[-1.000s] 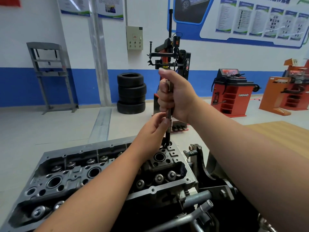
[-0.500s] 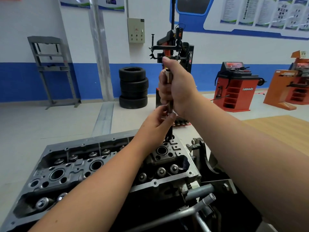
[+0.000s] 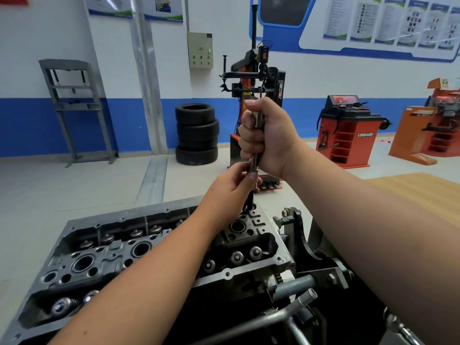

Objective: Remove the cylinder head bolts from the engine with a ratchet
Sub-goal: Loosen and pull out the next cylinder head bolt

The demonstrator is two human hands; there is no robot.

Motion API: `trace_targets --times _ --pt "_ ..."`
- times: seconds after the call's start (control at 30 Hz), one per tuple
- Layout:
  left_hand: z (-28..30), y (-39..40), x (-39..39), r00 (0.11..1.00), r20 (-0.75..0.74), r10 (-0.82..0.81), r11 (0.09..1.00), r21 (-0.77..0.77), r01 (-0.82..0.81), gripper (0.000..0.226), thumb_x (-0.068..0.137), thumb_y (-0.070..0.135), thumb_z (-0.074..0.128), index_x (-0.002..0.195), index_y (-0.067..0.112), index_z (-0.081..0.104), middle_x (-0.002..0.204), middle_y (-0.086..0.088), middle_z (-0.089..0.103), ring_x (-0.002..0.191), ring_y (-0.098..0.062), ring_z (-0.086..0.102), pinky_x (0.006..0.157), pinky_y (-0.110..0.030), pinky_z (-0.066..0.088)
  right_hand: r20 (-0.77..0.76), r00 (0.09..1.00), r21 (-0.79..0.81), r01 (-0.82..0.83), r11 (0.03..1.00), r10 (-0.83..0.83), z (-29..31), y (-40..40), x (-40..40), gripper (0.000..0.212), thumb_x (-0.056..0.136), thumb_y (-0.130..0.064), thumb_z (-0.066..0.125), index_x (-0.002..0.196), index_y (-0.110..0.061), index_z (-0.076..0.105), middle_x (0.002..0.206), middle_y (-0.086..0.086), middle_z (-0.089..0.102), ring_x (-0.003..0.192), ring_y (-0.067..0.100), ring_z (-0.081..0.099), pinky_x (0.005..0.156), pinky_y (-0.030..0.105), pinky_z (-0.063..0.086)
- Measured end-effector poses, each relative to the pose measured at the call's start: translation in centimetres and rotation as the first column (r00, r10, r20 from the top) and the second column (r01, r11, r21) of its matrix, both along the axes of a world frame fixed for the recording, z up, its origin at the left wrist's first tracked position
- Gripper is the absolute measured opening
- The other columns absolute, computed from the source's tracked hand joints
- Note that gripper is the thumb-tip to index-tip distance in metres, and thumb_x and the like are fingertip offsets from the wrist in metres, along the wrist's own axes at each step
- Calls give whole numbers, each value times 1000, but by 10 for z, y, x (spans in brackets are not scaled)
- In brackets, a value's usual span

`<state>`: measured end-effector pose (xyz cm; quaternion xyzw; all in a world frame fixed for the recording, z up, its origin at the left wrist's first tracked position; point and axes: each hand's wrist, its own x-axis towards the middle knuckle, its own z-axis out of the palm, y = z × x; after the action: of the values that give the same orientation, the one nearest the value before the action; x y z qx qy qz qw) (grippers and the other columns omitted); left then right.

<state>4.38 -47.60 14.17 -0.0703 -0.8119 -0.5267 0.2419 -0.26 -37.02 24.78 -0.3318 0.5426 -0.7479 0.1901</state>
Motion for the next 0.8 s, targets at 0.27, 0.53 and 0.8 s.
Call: trace_targets --times 0.27,0.53,0.8 --pt "3 -1 -8 998 -25 62 998 25 -62 15 93 32 73 101 31 59 85 3 71 69 -7 63 65 -27 51 -187 828 57 547 835 -529 -2 -13 26 32 100 -38 47 79 -16 58 65 -3 56 66 14 51 65 33 44" --pt "-1 -4 0 1000 14 2 1000 4 -2 14 99 46 63 105 58 59 96 15 70 86 5 66 73 -15 48 -11 994 -46 107 993 -108 -1 0 7 46 98 -32 40 53 -20 40 46 -5 25 45 15 17 47 27 20" --pt "2 0 2 998 36 -52 999 10 52 21 94 54 48 104 69 58 105 23 72 109 -9 69 103 -46 53 -31 997 -59 75 995 -77 -4 3 2 43 94 -34 42 53 -20 42 47 -5 25 46 14 18 47 26 22"
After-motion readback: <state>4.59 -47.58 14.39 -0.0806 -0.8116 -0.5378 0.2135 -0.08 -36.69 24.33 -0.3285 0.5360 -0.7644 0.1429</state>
